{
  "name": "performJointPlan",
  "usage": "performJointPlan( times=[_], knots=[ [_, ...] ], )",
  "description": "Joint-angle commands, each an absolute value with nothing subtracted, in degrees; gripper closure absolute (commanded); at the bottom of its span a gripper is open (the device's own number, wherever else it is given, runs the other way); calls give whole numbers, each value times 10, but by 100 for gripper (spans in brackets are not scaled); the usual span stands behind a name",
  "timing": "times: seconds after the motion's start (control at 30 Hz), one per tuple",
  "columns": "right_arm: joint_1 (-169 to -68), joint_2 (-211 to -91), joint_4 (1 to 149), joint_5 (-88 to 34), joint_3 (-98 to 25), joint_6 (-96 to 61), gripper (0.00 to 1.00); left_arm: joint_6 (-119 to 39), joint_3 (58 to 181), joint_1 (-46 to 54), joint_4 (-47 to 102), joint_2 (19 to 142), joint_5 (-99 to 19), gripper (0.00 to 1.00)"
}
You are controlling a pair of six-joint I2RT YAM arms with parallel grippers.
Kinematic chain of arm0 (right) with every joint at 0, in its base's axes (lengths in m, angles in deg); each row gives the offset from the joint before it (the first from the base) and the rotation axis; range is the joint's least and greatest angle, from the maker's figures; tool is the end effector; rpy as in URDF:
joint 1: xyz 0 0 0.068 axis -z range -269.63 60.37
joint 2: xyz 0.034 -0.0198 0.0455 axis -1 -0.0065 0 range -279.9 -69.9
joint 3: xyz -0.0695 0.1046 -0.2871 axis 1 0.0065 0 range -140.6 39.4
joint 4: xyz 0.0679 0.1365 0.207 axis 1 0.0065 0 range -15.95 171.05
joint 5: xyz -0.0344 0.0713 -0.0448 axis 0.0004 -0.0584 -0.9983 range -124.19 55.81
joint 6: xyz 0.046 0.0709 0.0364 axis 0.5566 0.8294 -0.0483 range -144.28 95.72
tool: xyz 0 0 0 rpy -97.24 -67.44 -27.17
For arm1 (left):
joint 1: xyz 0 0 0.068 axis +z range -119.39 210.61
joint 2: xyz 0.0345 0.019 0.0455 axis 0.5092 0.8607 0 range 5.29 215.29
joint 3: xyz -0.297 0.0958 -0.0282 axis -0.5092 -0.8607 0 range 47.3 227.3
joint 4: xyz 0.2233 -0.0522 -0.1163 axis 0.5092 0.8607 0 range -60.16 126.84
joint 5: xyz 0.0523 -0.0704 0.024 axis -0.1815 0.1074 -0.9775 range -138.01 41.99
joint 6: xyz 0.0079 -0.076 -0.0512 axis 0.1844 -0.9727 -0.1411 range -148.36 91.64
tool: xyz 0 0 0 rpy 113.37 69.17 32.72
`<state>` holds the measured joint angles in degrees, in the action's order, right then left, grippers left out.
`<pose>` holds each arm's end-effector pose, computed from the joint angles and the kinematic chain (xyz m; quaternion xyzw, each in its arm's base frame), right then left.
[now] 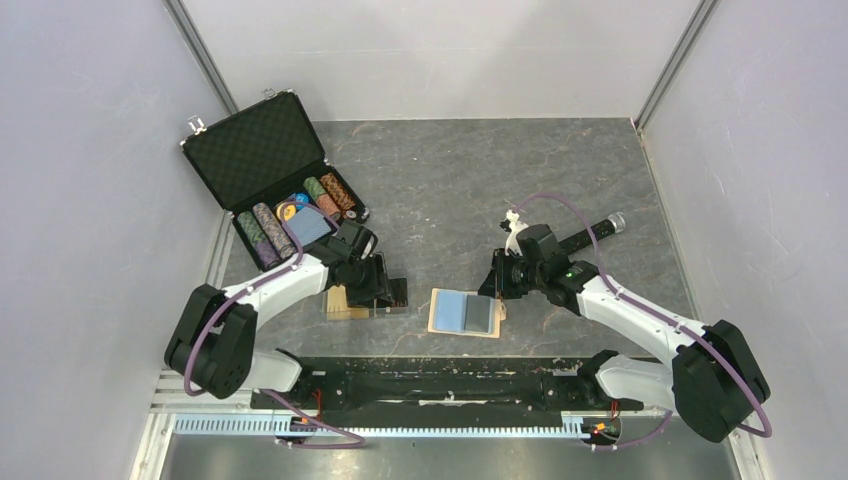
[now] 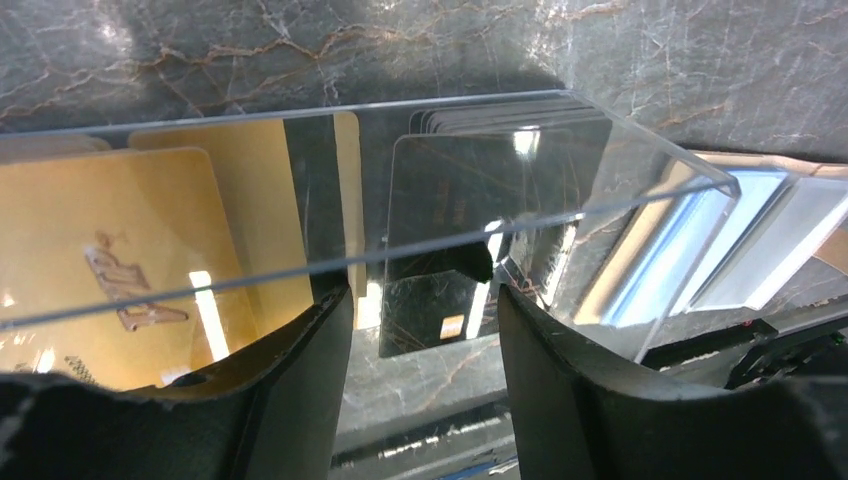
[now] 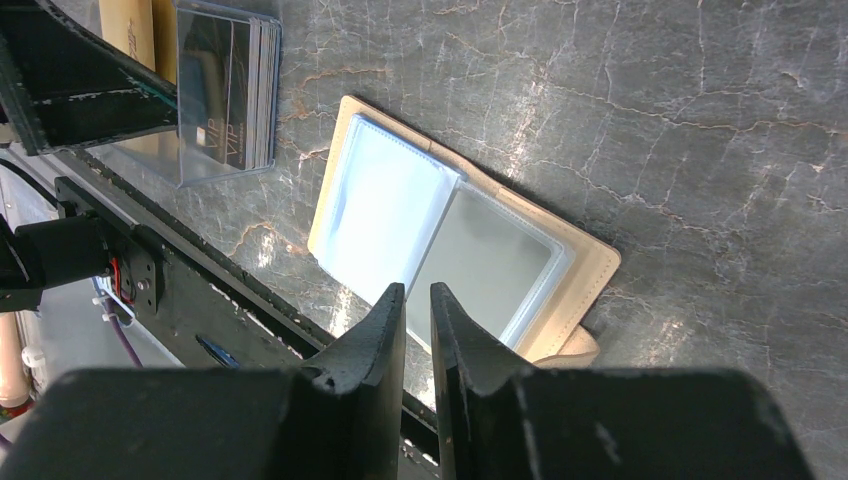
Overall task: Put the credit cards into the card holder
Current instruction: Pick up the credit card from the storage box.
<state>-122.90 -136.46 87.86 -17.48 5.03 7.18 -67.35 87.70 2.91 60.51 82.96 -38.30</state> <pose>0.1878 0.1516 0.2066 -0.0689 0.9164 0.3122 0.2409 0.2067 -0.1243 0.1703 -0.0801 0.9749 -0.1742 0.1136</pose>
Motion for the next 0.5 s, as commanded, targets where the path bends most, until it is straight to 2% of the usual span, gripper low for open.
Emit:
performJointPlan(
  times=[0.0, 0.17, 0.47],
  knots=[
    [-1232, -1361, 861, -173, 52, 72, 83, -658, 871, 34, 565, 852, -363, 40],
    [-1232, -1364, 860, -173, 51, 70, 83, -652, 871, 34, 567, 862, -366, 46],
    [-1232, -1364, 859, -171, 51, 71, 83, -650, 881, 34, 593, 837, -383, 76]
  ],
)
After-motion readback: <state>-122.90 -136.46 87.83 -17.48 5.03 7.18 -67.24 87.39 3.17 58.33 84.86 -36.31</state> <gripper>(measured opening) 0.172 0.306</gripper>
